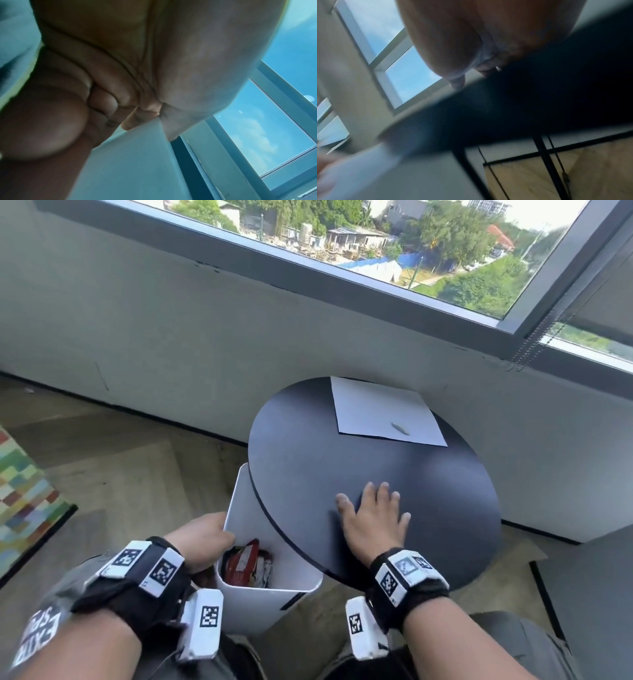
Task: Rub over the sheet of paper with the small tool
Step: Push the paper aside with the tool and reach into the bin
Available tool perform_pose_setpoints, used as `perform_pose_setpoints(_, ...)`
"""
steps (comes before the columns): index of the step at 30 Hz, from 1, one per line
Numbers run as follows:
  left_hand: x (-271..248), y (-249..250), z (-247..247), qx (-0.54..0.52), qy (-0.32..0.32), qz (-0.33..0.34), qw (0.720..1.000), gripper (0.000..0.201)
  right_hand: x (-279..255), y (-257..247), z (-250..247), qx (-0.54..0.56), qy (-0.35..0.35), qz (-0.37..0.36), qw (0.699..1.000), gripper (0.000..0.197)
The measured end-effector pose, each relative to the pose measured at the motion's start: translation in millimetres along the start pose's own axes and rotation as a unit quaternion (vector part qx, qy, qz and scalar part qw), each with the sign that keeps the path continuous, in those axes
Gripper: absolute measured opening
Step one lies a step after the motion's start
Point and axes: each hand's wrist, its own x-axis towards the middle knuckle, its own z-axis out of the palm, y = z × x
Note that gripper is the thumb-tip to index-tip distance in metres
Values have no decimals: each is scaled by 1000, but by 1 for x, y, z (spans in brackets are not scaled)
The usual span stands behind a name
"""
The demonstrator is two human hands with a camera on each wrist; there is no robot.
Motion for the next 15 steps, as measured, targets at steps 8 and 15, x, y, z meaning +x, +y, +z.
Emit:
perform_pose_setpoints(8,-6,7,-3,-35,0,56,998,29,-78,-76,35,46,-114,-435,892,70)
perform_pose_setpoints(15,-3,2,-5,-17,7,9,1000,18,56,3,-52,3,-39,-86,996,80)
